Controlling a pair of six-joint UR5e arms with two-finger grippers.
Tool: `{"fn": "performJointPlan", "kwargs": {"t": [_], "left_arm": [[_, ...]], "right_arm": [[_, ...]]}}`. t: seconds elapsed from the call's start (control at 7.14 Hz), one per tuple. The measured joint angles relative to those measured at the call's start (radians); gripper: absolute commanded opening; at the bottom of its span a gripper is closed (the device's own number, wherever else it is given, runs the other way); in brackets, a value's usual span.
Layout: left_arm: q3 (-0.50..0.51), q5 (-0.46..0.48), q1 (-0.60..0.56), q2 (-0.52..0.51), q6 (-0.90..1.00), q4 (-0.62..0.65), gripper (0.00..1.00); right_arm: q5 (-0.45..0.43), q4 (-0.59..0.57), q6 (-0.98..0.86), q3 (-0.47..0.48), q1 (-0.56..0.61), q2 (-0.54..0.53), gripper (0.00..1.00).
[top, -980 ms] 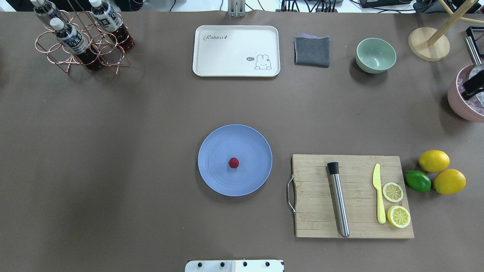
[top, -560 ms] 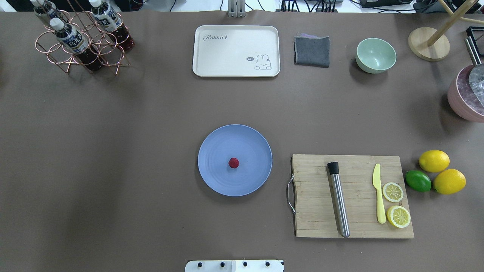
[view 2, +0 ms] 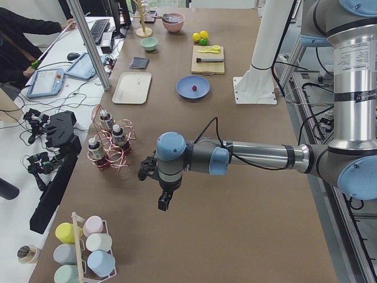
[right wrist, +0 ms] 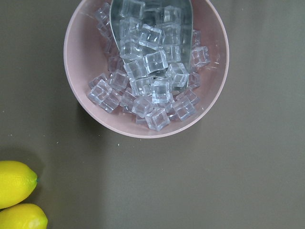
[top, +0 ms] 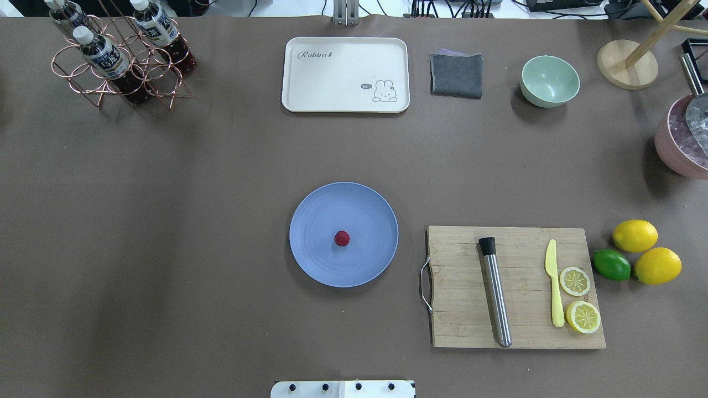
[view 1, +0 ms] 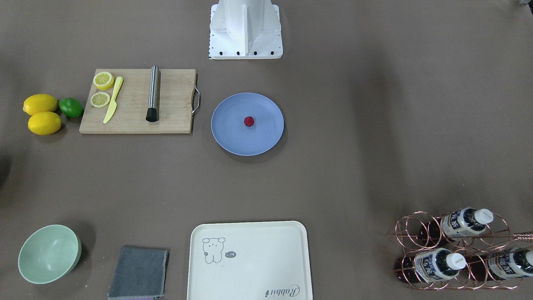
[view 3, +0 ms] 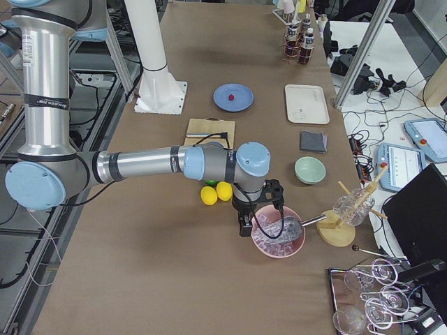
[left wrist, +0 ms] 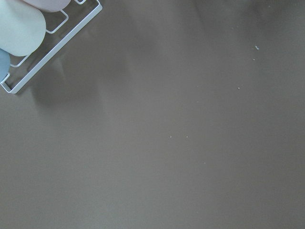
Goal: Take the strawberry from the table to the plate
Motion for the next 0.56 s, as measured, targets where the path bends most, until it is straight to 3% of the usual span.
{"fn": "performJointPlan", "kwargs": {"t": [0.56], "left_arm": [[0.009,0.006,0.000,0.000,0.004,-0.003,0.99]], "right_arm": [[0.011,0.003,0.000,-0.007,0.011,-0.002,1.00]]}}
